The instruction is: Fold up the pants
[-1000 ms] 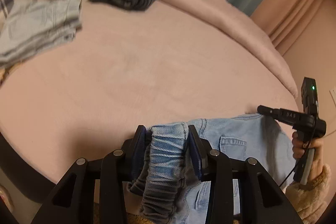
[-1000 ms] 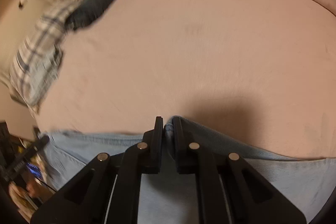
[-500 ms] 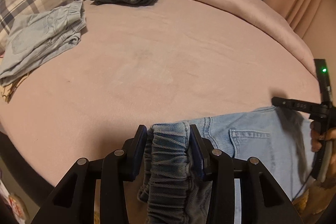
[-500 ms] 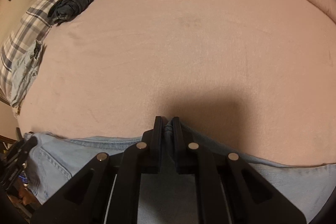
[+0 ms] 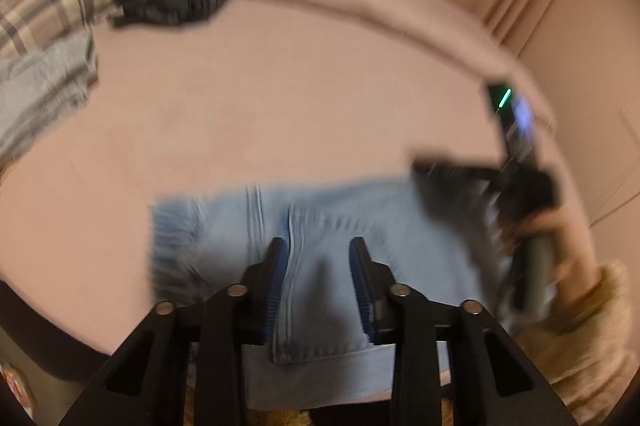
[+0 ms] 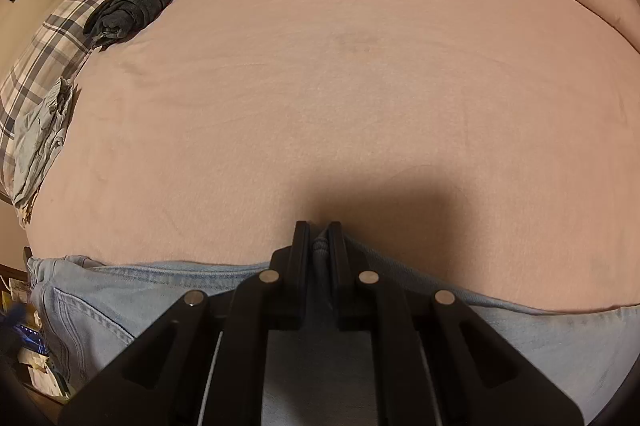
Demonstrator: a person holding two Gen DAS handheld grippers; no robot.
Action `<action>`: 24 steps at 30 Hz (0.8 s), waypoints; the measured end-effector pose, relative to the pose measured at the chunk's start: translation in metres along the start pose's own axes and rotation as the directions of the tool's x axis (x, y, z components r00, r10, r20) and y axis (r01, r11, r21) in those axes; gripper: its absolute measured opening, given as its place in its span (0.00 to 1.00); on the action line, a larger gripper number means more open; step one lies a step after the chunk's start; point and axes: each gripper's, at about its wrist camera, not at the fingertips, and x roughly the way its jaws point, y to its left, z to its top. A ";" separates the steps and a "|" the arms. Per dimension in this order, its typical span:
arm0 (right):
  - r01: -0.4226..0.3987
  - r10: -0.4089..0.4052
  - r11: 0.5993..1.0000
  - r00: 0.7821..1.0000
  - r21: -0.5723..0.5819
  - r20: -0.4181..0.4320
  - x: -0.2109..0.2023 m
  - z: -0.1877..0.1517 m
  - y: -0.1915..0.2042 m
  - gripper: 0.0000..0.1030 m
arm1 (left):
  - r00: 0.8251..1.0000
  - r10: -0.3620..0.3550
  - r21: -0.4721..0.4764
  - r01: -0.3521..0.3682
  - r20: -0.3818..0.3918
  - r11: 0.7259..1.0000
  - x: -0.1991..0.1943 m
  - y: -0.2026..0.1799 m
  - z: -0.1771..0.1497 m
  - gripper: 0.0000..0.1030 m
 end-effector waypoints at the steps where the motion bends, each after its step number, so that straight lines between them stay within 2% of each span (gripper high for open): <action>1: -0.001 0.001 1.000 1.000 0.002 0.001 0.001 0.000 0.001 0.09 | 0.999 0.040 0.003 -0.040 -0.027 0.999 0.012 0.003 -0.005 0.30; 2: -0.001 0.001 1.000 1.000 0.004 0.003 0.001 0.000 0.001 0.09 | 0.997 0.063 0.004 -0.063 -0.041 0.998 0.019 0.006 -0.009 0.19; 3: -0.001 0.001 1.000 1.000 0.002 0.004 0.000 0.000 -0.001 0.09 | 0.996 0.074 -0.006 -0.075 -0.053 0.997 0.026 0.012 -0.014 0.13; 6: 0.004 -0.004 1.000 1.000 -0.004 0.009 0.001 0.000 -0.001 0.09 | 0.998 0.043 -0.040 -0.044 -0.041 0.998 0.023 0.020 -0.020 0.13; 13: 0.029 -0.028 1.000 0.999 -0.011 0.032 0.000 -0.001 0.000 0.09 | 0.995 0.097 -0.021 -0.097 -0.028 0.995 0.014 0.014 -0.039 0.12; 18: 0.082 -0.080 0.996 0.995 -0.038 0.057 0.001 0.000 0.004 0.07 | 0.996 0.080 -0.055 -0.081 -0.036 0.995 0.007 0.022 -0.051 0.12; 24: 0.160 -0.152 0.984 0.984 -0.082 0.093 0.000 0.000 0.015 0.09 | 0.993 0.112 -0.042 -0.113 -0.025 0.993 -0.003 0.016 -0.059 0.12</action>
